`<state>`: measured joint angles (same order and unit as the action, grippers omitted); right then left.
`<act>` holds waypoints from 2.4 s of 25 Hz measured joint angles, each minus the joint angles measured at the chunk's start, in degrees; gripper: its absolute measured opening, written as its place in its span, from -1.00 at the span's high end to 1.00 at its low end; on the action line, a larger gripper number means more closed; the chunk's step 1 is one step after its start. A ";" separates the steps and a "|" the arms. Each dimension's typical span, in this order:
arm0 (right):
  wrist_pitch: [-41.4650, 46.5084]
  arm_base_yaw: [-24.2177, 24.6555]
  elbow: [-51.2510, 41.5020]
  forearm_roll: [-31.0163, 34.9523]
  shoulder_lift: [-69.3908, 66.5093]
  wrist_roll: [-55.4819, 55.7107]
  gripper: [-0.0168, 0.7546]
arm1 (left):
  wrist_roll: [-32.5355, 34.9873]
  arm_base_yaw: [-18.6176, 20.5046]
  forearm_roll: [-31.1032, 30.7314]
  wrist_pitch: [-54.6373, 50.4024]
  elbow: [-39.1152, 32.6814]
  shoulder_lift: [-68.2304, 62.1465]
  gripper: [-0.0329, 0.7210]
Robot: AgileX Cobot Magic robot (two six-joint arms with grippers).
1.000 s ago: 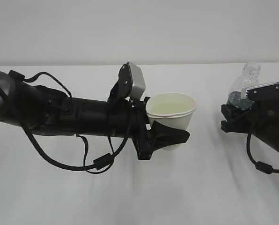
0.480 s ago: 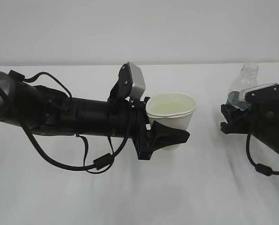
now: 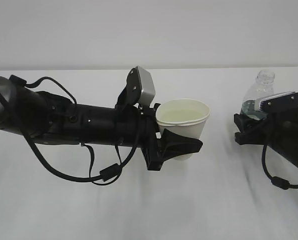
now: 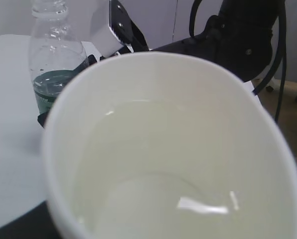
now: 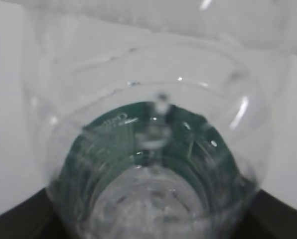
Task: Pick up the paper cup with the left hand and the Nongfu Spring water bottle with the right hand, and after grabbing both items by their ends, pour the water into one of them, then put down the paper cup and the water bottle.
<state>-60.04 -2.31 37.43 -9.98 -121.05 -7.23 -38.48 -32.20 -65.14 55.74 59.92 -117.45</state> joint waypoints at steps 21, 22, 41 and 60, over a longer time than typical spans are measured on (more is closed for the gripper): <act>-1.98 0.00 -4.14 0.74 2.67 1.60 -0.63 | 0.00 0.00 0.13 0.00 0.00 0.00 -0.18; -2.59 0.00 -4.93 0.74 3.40 1.60 -0.63 | 0.00 0.00 0.13 0.00 0.00 0.00 -0.18; -5.26 0.00 -18.05 1.21 13.09 3.59 -0.61 | 0.33 0.00 4.41 -1.37 0.00 0.00 -0.18; -5.38 0.00 -23.06 1.21 20.26 3.66 -0.59 | 4.13 7.36 10.88 -2.15 0.00 0.00 -0.18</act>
<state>-65.42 -2.31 14.37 -8.78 -100.79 -3.57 -34.35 -24.84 -54.26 53.59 59.92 -117.45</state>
